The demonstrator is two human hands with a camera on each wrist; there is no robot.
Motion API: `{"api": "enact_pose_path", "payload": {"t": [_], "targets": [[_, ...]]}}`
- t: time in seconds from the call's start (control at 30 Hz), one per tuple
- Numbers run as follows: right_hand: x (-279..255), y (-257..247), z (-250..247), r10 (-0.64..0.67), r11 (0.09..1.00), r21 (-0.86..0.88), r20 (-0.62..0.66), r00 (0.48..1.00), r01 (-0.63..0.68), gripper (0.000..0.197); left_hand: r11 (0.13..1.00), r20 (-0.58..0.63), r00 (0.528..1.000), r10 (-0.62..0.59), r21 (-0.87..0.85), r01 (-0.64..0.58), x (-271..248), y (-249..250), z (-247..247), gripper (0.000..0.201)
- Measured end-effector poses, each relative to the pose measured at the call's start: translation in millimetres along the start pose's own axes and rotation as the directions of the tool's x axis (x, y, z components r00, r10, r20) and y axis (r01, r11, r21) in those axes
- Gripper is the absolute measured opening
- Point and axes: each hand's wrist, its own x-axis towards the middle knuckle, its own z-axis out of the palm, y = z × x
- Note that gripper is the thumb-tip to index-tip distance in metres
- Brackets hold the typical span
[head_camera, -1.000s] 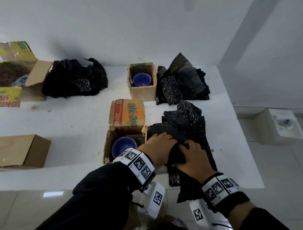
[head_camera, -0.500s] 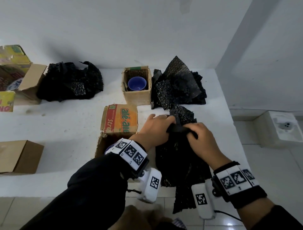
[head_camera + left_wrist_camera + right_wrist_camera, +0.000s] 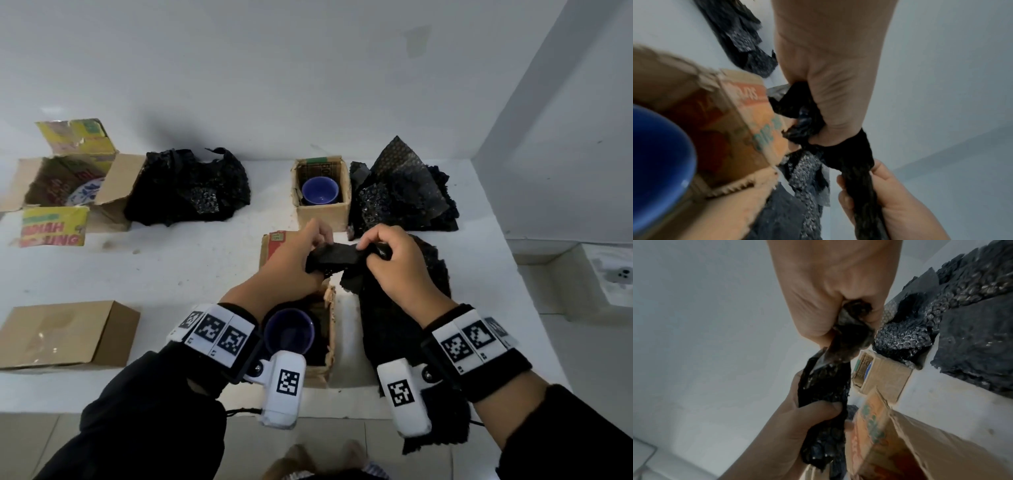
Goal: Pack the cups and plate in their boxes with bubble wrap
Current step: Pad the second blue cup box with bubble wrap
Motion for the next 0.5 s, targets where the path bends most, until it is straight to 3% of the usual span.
{"api": "enact_pose_path", "payload": {"t": [0.2, 0.33, 0.43, 0.5], "targets": [[-7, 12, 40, -0.197, 0.936, -0.284, 0.070, 0.978, 0.209, 0.028, 0.985, -0.071, 0.987, -0.147, 0.082, 0.152, -41, -40, -20, 0.040], [-19, 9, 59, -0.384, 0.754, -0.522, 0.141, 0.913, 0.398, 0.025, 0.961, -0.164, 0.966, -0.201, 0.158, 0.227, -70, -54, -13, 0.039], [-21, 5, 72, -0.446, 0.638, -0.608, 0.208, 0.870, 0.472, 0.016, 0.970, -0.265, 0.942, -0.205, 0.073, 0.231, -84, -58, -4, 0.038], [-24, 6, 81, -0.423, 0.599, -0.640, 0.258, 0.869, 0.481, 0.011, 0.967, -0.280, 0.925, -0.255, -0.082, 0.242, -92, -57, 2, 0.038]]}}
